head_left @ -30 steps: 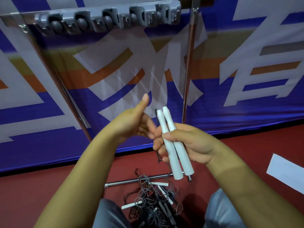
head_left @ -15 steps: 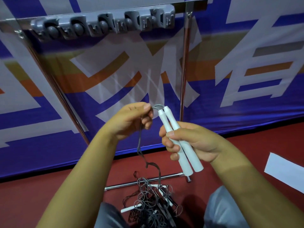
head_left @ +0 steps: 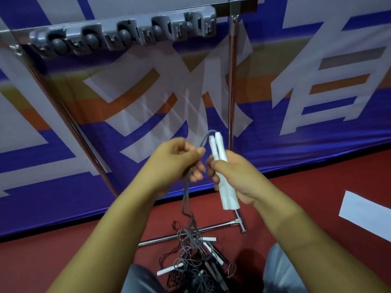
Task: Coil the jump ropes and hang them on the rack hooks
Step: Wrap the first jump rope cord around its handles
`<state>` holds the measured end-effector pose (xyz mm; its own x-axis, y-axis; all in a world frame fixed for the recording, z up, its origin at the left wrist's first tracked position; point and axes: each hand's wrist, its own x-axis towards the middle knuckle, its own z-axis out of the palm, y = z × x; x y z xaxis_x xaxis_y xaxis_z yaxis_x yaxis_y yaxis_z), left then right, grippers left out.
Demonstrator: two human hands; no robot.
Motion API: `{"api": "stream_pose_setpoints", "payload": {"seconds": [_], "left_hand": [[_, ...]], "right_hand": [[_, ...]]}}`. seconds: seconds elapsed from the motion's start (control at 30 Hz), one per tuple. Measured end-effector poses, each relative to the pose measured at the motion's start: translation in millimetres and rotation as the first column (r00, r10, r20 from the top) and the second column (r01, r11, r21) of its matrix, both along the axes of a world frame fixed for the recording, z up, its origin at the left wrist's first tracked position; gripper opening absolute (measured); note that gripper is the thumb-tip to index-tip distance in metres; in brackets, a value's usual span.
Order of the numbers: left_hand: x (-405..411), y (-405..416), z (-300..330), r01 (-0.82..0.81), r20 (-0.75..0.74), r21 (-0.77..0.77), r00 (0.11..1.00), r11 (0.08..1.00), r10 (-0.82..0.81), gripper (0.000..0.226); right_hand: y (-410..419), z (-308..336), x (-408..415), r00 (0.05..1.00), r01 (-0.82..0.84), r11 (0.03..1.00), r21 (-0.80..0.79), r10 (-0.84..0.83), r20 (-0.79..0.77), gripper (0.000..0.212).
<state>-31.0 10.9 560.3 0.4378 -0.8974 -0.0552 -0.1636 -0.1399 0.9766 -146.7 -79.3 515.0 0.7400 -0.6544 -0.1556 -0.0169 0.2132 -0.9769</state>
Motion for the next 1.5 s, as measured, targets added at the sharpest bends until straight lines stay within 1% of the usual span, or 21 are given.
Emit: {"api": "stream_pose_setpoints", "payload": {"seconds": [0.07,0.13,0.17,0.23,0.27,0.3,0.37,0.43,0.47,0.57,0.63,0.7,0.83,0.97,1.0,1.03,1.13,1.17,1.23,1.37,1.5], "left_hand": [[0,3,-10,0.055,-0.400,0.022,0.915,0.998,-0.041,0.029],[2,5,-21,0.182,-0.678,0.011,0.724,0.983,-0.126,0.044],[4,5,-26,0.272,-0.779,-0.040,0.593,0.961,-0.201,0.045],[8,4,-35,0.399,-0.888,-0.220,0.296,0.890,-0.353,0.042],[10,4,-36,0.407,-0.903,-0.272,0.204,0.872,-0.377,0.040],[11,3,-36,0.408,-0.908,-0.302,0.153,0.862,-0.391,0.038],[11,1,-36,0.396,-0.911,-0.318,0.125,0.862,-0.394,0.034],[9,1,-33,0.354,-0.920,-0.306,0.128,0.884,-0.370,0.027],[9,1,-32,0.315,-0.925,-0.278,0.169,0.908,-0.342,0.024],[6,6,-29,0.207,-0.866,-0.199,0.421,0.958,-0.270,0.040],[1,10,-26,0.222,-0.828,-0.179,0.492,0.958,-0.268,0.041],[-2,14,-29,0.217,-0.838,-0.152,0.489,0.964,-0.242,0.042],[-13,21,-37,0.216,-0.893,-0.162,0.384,0.963,-0.236,0.040],[-22,22,-43,0.165,-0.926,-0.126,0.334,0.978,-0.176,0.036],[-25,23,-42,0.133,-0.924,-0.103,0.354,0.986,-0.144,0.030],[-29,24,-41,0.093,-0.905,-0.076,0.411,0.993,-0.107,0.026],[-36,29,-43,-0.016,-0.741,-0.057,0.671,0.998,-0.031,0.021],[-37,30,-43,-0.023,-0.688,-0.065,0.725,0.998,-0.028,0.020],[-40,30,-45,0.026,-0.643,-0.086,0.762,0.996,-0.075,0.020],[-45,23,-49,0.117,-0.639,-0.142,0.747,0.983,-0.181,0.026],[-43,20,-55,0.124,-0.542,-0.181,0.815,0.976,-0.204,0.029]], "right_hand": [[-3,2,-1,0.997,0.052,0.998,0.026,-0.054,0.057,0.015],[-6,4,-2,0.996,0.053,0.999,0.007,-0.053,0.068,0.014],[-7,6,-2,0.997,0.032,0.999,-0.004,-0.032,0.066,0.013],[-6,8,-2,0.997,-0.004,1.000,-0.016,0.005,0.076,0.012],[-5,8,-1,0.996,-0.008,1.000,-0.019,0.010,0.087,0.013],[-4,7,0,0.995,-0.005,1.000,-0.015,0.007,0.101,0.015],[-3,7,2,0.992,0.007,1.000,0.005,-0.008,0.126,0.012],[-4,7,4,0.990,0.021,1.000,0.013,-0.022,0.137,0.012],[-4,7,4,0.989,0.029,0.999,0.015,-0.031,0.142,0.012],[-3,7,4,0.985,0.061,0.998,0.001,-0.060,0.160,0.013],[-2,9,3,0.978,0.069,0.998,-0.004,-0.067,0.196,0.013],[-3,13,2,0.969,0.100,0.995,-0.003,-0.097,0.229,0.016],[-2,19,4,0.958,0.139,0.990,0.006,-0.136,0.251,0.014],[4,18,8,0.948,0.198,0.979,0.038,-0.201,0.248,0.013],[5,18,8,0.942,0.215,0.976,0.041,-0.218,0.254,0.013],[6,19,8,0.935,0.233,0.971,0.046,-0.237,0.265,0.013],[5,21,6,0.907,0.297,0.953,0.060,-0.301,0.295,0.017],[6,22,6,0.904,0.303,0.951,0.057,-0.306,0.299,0.017],[8,22,8,0.904,0.293,0.954,0.061,-0.297,0.309,0.018],[15,20,13,0.884,0.282,0.949,0.139,-0.314,0.347,0.019],[18,17,13,0.848,0.293,0.936,0.193,-0.348,0.400,0.018]]}}
